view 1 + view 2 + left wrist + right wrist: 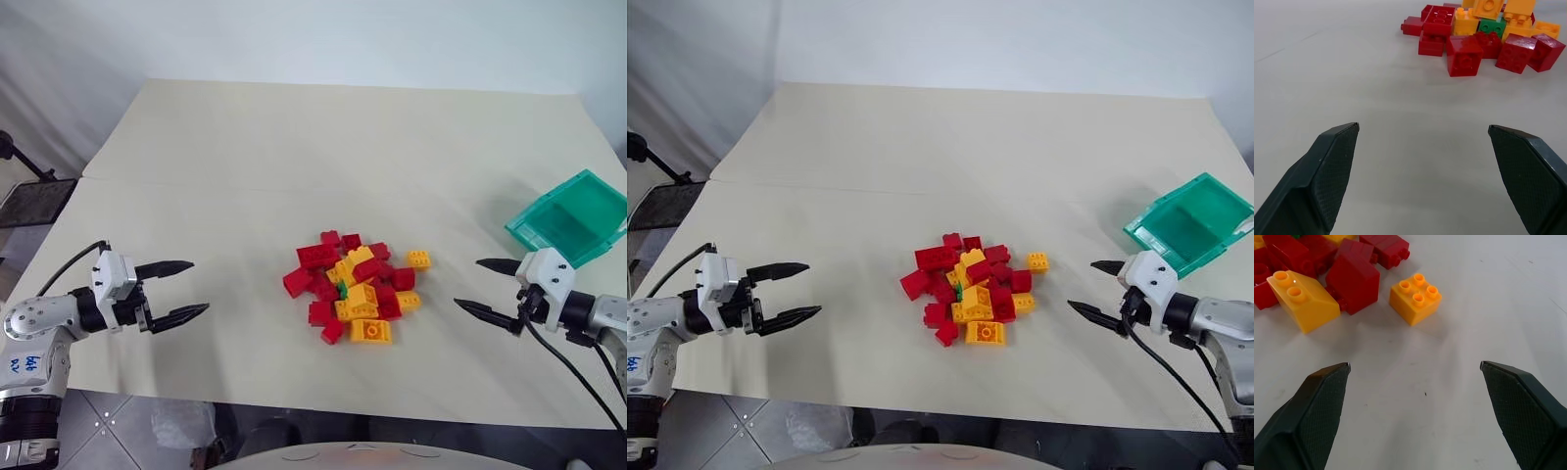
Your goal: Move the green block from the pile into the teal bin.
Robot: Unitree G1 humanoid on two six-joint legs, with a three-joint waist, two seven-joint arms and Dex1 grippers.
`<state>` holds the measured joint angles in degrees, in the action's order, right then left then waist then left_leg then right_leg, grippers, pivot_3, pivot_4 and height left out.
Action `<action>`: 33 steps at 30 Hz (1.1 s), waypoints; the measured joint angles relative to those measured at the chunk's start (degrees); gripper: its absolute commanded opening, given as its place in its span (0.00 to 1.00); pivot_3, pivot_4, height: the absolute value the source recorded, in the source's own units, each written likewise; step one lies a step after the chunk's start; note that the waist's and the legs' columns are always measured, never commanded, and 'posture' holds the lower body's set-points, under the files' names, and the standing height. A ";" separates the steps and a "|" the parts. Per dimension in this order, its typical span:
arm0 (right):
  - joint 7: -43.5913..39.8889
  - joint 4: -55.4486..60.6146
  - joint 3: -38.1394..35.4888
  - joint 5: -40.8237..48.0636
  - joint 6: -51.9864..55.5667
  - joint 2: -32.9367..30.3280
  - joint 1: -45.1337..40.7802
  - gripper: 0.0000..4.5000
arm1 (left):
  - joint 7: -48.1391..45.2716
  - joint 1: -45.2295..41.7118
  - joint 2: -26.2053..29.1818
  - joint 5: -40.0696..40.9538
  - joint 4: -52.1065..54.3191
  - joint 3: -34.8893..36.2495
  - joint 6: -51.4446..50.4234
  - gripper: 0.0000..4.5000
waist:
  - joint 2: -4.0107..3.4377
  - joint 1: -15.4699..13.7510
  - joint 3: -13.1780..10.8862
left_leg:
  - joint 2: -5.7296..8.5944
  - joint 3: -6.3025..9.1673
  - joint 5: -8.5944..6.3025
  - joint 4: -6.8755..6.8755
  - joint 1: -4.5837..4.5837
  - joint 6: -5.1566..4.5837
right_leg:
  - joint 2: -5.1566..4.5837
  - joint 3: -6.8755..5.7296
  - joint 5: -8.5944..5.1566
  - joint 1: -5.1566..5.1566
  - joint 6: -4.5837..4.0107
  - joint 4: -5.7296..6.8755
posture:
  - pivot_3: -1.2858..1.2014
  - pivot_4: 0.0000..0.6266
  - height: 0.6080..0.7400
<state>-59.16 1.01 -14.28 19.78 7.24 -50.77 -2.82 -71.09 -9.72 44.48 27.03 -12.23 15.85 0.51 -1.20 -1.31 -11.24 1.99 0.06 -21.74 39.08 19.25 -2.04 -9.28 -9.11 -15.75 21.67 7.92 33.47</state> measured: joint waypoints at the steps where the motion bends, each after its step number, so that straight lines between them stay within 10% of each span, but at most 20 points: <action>1: 0.13 0.70 0.00 0.15 0.62 0.00 0.06 0.99 | -0.24 -0.81 -0.33 0.19 0.01 0.01 0.34 1.00 | 0.00 -0.14 0.00 | 0.00 0.01 0.00 0.02 0.01 0.00 | -0.01 0.00 0.01 -0.01 0.01 0.00 | 0.52 0.24 1.00; 19: 8.99 13.88 -4.07 7.46 19.38 0.04 0.23 0.99 | 3.40 -2.88 -1.49 0.84 1.63 -0.19 -5.20 1.00 | 0.01 -0.19 0.00 | 0.02 0.03 0.00 0.03 0.00 -0.01 | -0.04 0.02 0.01 -0.02 0.02 0.00 | 0.52 0.24 1.00; 33: 24.11 43.31 -6.00 31.79 43.13 3.22 1.35 0.01 | -5.51 -10.41 -6.48 2.50 -2.47 -2.57 -3.25 1.00 | 0.06 -0.23 0.01 | 0.03 0.08 -0.01 0.04 0.02 0.00 | -0.01 -0.01 0.02 -0.02 0.03 0.01 | 0.52 0.24 1.00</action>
<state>-35.05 44.32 -20.28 51.57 50.37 -47.54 -1.46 -76.60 -20.13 38.00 29.53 -14.70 13.28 -2.74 -1.14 -1.55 -11.23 2.03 0.15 -21.75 39.11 19.27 -2.04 -9.30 -9.11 -15.73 21.66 7.95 33.47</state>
